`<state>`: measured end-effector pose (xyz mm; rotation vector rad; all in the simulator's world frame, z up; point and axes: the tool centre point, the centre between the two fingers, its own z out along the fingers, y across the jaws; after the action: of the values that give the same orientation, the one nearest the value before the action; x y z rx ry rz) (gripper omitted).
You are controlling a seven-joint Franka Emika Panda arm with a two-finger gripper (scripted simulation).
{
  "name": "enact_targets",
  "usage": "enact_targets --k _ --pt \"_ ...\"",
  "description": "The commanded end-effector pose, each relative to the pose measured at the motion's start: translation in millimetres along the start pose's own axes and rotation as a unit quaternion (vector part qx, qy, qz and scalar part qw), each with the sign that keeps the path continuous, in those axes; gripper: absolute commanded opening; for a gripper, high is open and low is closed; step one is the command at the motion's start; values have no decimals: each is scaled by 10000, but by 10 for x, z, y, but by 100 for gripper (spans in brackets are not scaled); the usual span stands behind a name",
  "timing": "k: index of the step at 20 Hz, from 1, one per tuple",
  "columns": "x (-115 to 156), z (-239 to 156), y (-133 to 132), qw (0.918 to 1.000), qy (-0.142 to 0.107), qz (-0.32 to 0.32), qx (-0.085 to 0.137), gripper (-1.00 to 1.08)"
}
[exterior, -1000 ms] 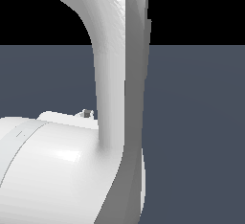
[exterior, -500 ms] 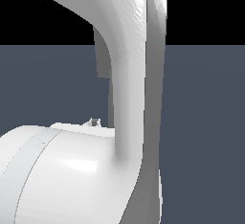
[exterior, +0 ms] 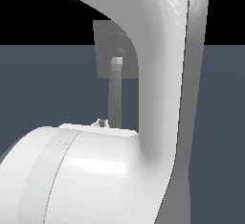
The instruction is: Turn on the faucet by rotating a designated handle.
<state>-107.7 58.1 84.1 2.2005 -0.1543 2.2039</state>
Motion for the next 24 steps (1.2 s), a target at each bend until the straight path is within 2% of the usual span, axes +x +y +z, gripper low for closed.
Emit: enact_targets --k 1,24 --pt "12 12 147 10000 9 -16 -52 -100" --pt "80 2 1002 10000 5 -23 -53 -100"
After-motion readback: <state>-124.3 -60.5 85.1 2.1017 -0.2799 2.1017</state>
